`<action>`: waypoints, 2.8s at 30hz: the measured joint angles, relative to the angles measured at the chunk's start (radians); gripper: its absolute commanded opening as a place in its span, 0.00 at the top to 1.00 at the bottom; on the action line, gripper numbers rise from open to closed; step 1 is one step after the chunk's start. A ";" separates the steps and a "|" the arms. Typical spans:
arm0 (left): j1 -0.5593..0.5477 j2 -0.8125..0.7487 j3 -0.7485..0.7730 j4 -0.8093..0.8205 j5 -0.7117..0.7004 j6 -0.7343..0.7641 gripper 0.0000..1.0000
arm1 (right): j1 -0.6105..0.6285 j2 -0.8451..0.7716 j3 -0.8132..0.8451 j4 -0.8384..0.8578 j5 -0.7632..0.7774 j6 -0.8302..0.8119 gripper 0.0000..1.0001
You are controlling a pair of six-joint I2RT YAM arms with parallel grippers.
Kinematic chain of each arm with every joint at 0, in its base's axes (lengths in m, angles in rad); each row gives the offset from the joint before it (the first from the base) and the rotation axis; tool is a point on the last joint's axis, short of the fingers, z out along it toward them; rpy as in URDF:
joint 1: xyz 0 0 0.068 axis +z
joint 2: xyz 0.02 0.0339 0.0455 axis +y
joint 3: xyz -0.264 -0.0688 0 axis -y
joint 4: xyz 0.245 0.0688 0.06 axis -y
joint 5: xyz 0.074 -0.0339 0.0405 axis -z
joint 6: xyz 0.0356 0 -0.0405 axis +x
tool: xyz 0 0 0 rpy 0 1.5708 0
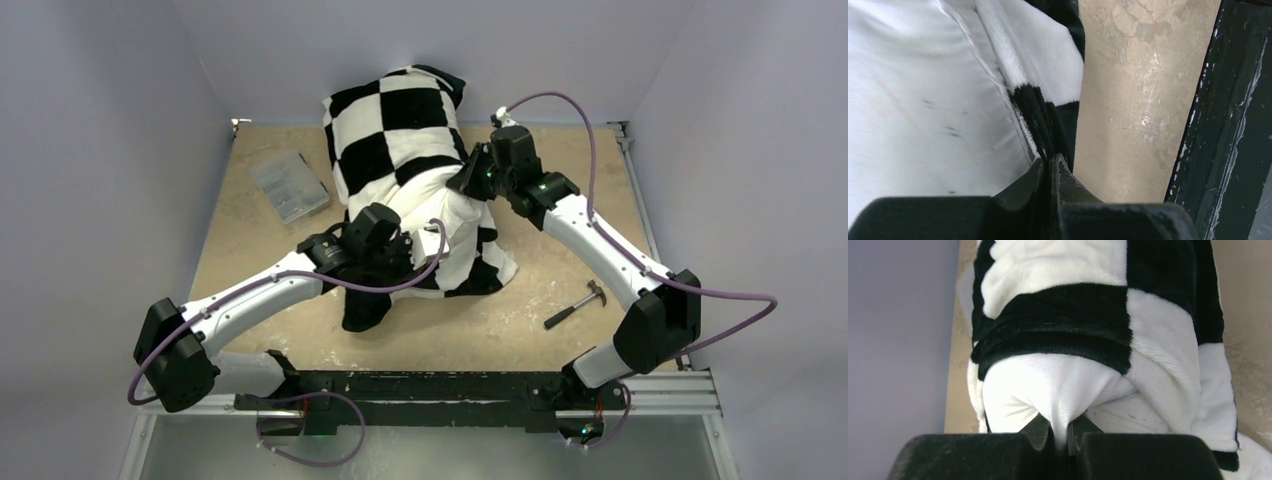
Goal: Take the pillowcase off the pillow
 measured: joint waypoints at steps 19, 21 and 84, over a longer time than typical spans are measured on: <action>-0.019 0.014 -0.068 0.186 -0.122 -0.290 1.00 | -0.311 0.014 0.168 -0.101 -0.148 -0.040 1.00; -0.019 0.014 -0.097 0.217 -0.127 -0.354 0.84 | -0.320 0.006 0.154 -0.083 -0.148 -0.046 1.00; 0.290 0.032 -0.537 1.217 -0.029 -1.357 0.73 | -0.132 0.116 -0.185 0.351 -0.009 -0.227 0.04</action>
